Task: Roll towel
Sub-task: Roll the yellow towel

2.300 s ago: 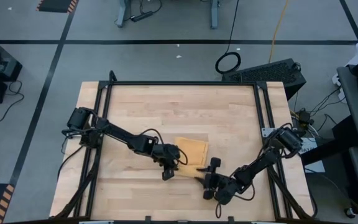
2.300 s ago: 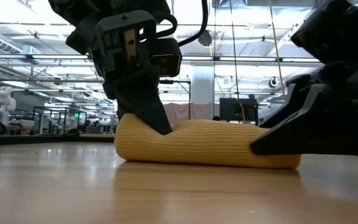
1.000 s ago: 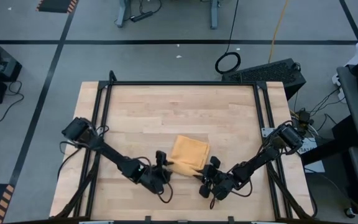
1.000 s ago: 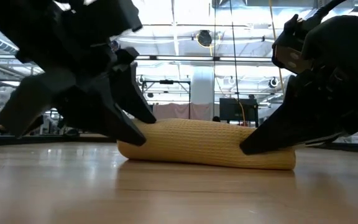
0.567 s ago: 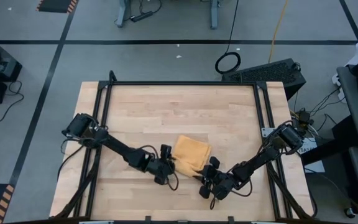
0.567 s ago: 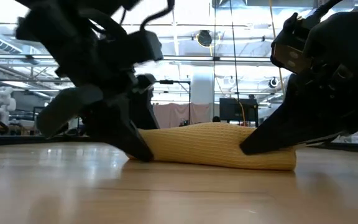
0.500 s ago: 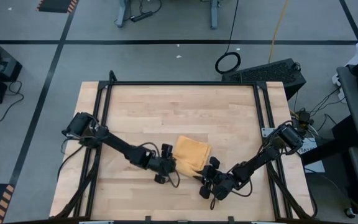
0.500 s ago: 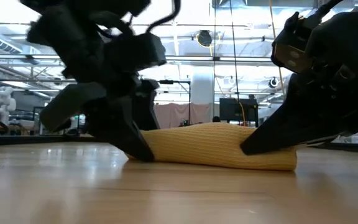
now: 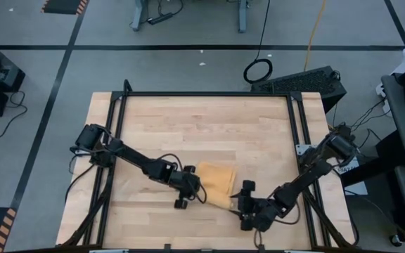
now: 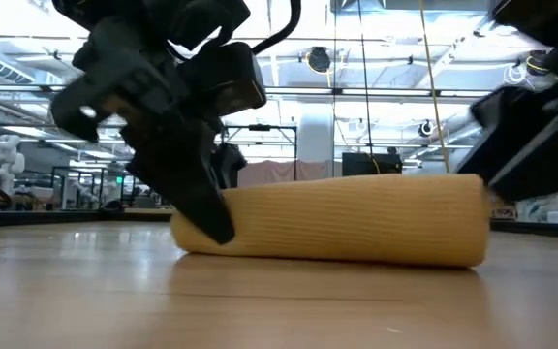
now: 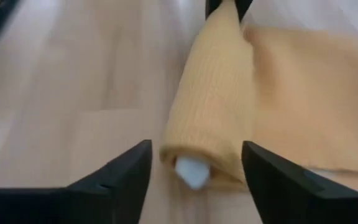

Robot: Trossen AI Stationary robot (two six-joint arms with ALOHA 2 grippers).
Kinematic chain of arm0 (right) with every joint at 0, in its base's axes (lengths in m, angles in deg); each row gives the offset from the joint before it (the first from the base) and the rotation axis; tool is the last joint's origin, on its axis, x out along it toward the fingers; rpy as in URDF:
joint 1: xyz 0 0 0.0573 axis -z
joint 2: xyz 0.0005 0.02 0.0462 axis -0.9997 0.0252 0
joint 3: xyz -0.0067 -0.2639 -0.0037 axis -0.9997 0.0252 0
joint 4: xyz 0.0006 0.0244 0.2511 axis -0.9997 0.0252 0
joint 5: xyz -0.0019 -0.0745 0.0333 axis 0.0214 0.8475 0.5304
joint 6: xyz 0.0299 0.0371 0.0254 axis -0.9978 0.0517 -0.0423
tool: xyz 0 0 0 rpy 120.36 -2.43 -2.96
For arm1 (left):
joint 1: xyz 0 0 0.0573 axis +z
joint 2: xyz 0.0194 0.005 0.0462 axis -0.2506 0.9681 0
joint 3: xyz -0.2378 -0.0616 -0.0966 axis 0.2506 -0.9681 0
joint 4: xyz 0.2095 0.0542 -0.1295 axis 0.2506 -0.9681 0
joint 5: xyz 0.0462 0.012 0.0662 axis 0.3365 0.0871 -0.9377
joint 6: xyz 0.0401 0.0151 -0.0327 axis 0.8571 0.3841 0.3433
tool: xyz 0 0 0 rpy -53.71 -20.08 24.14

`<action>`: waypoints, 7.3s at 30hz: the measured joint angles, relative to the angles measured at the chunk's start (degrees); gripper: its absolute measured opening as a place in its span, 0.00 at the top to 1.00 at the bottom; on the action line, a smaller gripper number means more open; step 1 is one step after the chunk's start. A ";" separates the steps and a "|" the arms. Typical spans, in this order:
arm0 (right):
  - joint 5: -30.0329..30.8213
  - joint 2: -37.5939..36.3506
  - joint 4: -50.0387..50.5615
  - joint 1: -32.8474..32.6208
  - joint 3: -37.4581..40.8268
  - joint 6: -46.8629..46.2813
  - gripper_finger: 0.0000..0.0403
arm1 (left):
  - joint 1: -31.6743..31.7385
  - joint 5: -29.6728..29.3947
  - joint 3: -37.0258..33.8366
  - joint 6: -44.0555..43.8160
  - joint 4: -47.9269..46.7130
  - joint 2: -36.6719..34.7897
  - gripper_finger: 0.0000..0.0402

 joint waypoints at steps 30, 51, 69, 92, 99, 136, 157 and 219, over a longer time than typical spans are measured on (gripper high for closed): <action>22.92 17.88 -29.52 -0.53 -2.99 26.09 0.36 | 9.13 23.27 -0.09 -19.62 -1.92 0.04 0.81; 12.87 17.45 -23.47 5.77 -3.02 16.41 0.43 | 8.82 22.12 -0.02 -15.89 -3.12 0.22 0.81; 6.73 17.38 -21.03 7.05 -1.46 -7.07 0.69 | 5.65 4.21 -0.11 -13.35 -11.13 -7.73 0.31; -1.66 17.29 -26.40 7.25 -1.33 -21.91 0.69 | -16.62 -34.34 -0.09 2.84 -3.61 -1.57 0.28; -3.30 17.30 -27.61 7.16 -1.33 -19.90 0.69 | -16.42 -34.33 -0.07 0.89 -2.53 -0.66 0.43; 7.93 12.08 -26.26 -0.12 -1.49 32.57 0.33 | 3.18 12.58 0.02 -13.75 0.17 -0.87 0.87; 3.08 12.24 -24.64 7.92 3.89 8.45 0.46 | 2.72 7.47 -0.09 -12.10 1.83 -0.98 0.73; -14.13 -4.74 -20.67 5.57 4.15 25.26 0.28 | -8.74 -10.28 0.04 -15.48 2.38 -0.79 0.86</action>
